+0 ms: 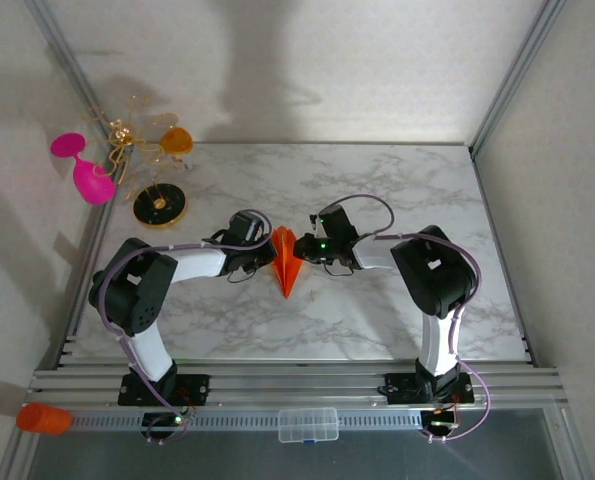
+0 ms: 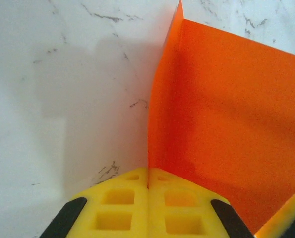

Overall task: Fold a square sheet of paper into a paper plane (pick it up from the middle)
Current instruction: Move the paper plane to the top-center of the table.

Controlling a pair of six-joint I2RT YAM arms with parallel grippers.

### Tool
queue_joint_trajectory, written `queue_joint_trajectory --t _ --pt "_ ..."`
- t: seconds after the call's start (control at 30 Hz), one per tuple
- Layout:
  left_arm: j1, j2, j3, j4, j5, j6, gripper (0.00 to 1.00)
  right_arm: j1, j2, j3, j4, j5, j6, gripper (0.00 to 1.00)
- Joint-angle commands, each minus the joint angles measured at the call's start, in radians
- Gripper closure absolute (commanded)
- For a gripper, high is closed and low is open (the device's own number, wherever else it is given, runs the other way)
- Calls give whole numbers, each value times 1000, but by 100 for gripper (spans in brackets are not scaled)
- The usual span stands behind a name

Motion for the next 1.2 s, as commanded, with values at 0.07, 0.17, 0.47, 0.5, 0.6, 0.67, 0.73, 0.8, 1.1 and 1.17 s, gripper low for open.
queue_joint_trajectory --t 0.07,0.17,0.47,0.5,0.6,0.67,0.73,0.8,1.1,1.17 --pt "11 4 14 -41 -5 20 100 9 44 40 -118 56 -3 87" --pt "21 -25 -13 -41 -40 -3 100 9 44 31 -164 117 30 87" --pt "37 -132 -47 -53 -76 -46 84 11 48 33 -202 150 93 88" --pt "38 -144 -43 -56 -76 -45 80 13 52 40 -209 148 93 88" --pt "37 -185 -40 -53 -65 -43 73 14 57 54 -221 148 92 88" --pt "35 -209 -46 -47 -52 -40 71 15 57 58 -227 148 94 88" --pt "22 -232 -54 -39 -33 -30 70 16 59 65 -239 150 94 88" --pt "-2 -245 -58 -36 -22 -20 70 16 60 67 -243 148 95 88" --pt "-52 -175 -53 -17 18 -8 72 16 66 68 -246 143 96 88" --pt "-58 -154 -42 -18 27 -2 74 16 66 68 -246 142 96 88"
